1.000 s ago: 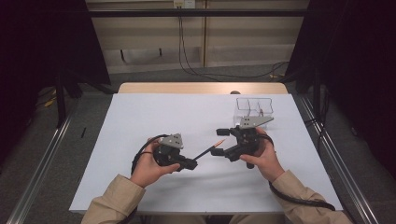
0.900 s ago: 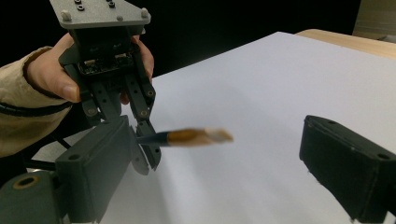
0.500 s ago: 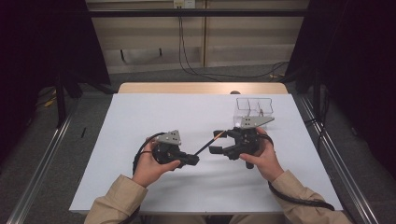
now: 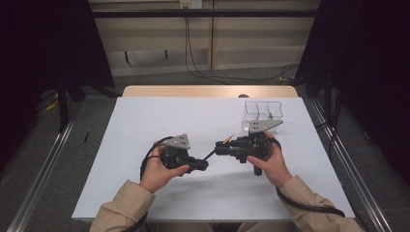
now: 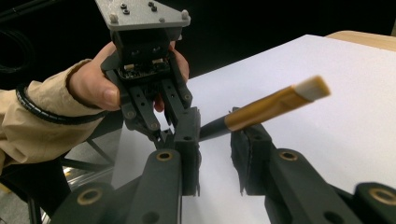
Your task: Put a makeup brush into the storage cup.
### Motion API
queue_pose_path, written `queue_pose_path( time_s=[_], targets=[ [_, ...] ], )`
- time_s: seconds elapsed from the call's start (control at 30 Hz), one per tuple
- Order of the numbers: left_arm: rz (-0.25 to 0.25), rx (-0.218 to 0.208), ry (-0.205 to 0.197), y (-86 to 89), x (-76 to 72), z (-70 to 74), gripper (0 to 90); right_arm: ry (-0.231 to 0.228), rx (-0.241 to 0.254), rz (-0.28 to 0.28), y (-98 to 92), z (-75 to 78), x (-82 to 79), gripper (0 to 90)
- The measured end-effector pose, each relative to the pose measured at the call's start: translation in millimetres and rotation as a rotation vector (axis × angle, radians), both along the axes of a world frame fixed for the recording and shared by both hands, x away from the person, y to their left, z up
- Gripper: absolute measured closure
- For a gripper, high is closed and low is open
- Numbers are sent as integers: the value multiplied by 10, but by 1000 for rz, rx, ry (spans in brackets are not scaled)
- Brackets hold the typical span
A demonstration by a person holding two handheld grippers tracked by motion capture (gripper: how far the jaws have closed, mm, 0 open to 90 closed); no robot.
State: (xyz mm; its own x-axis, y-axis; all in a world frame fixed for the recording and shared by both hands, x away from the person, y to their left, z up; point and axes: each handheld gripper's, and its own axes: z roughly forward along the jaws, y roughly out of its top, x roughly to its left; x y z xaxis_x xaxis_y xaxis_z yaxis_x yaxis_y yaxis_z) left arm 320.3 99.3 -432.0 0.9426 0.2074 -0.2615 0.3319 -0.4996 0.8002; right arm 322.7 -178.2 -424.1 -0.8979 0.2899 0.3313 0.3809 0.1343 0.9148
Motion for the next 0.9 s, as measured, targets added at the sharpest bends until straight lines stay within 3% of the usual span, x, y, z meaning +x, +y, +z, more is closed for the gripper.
queue_pose_path(
  time_s=[0.2,0.53,0.9],
  targets=[
    [6,-8,-23,-30,-7,-14,856,37,34,8,-3,14,17,784],
    [-5,1,-6,-162,-2,-91,852,66,66,30,50,51,27,838],
    [-18,-19,13,-212,1,-145,833,42,53,27,70,63,14,840]
  ],
)
